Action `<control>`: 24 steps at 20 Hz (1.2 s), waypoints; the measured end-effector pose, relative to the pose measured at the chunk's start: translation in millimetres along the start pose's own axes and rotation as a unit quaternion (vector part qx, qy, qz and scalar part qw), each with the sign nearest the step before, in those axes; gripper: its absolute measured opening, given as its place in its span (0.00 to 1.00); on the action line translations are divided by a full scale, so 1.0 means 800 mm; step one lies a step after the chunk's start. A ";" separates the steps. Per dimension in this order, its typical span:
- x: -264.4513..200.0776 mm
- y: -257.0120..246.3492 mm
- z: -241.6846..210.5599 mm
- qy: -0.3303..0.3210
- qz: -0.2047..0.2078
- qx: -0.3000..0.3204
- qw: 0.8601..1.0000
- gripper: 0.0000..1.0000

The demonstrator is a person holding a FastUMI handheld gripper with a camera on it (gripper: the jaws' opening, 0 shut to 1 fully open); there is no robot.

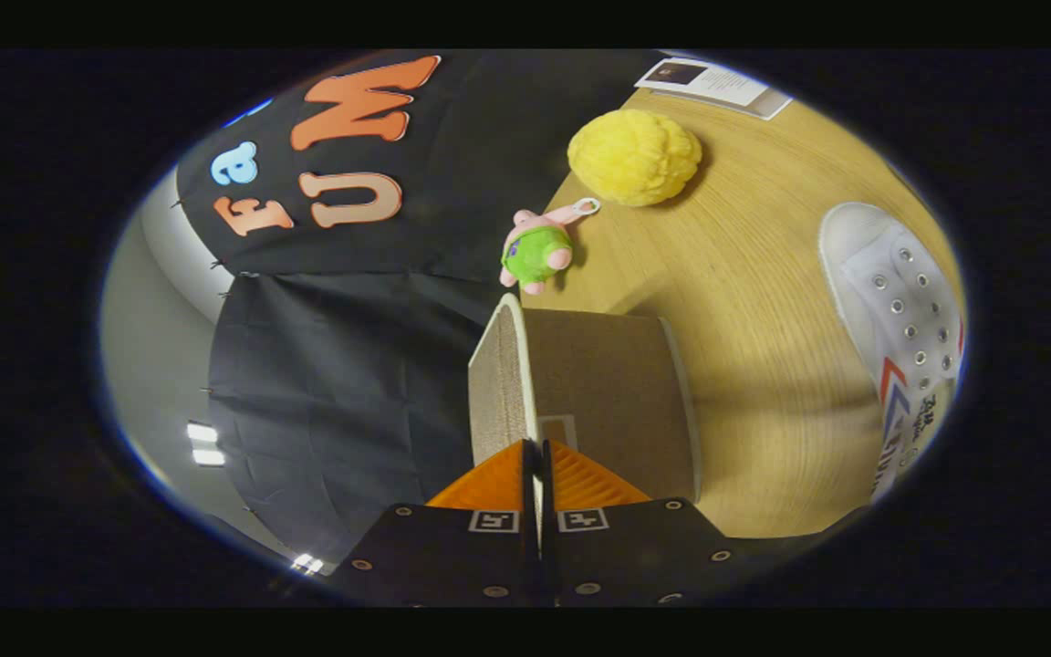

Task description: Open the storage box then place both shoes into the box .Put the left shoe in first, then the right shoe, with the right side of both shoes facing outward in a uniform manner.

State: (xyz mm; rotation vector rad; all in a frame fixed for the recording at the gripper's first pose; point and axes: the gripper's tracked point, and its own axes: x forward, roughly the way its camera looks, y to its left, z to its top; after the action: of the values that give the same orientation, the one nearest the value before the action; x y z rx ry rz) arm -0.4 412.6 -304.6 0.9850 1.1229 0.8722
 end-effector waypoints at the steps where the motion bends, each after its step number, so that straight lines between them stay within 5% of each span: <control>1: -0.008 0.016 -0.002 -0.010 0.020 -0.015 1.000 0.01; 3: -0.014 0.042 -0.004 -0.008 0.055 -0.015 0.998 0.01; 7: -0.006 0.062 -0.010 -0.006 0.036 -0.035 0.999 0.00; 11: -0.009 0.146 -0.006 -0.023 0.067 -0.058 0.996 0.00; 24: 0.104 0.290 -0.051 -0.056 0.031 -0.175 0.983 0.01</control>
State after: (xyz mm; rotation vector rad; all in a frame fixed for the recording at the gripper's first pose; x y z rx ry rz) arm -38.4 573.4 -117.6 0.7701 0.8116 1.0117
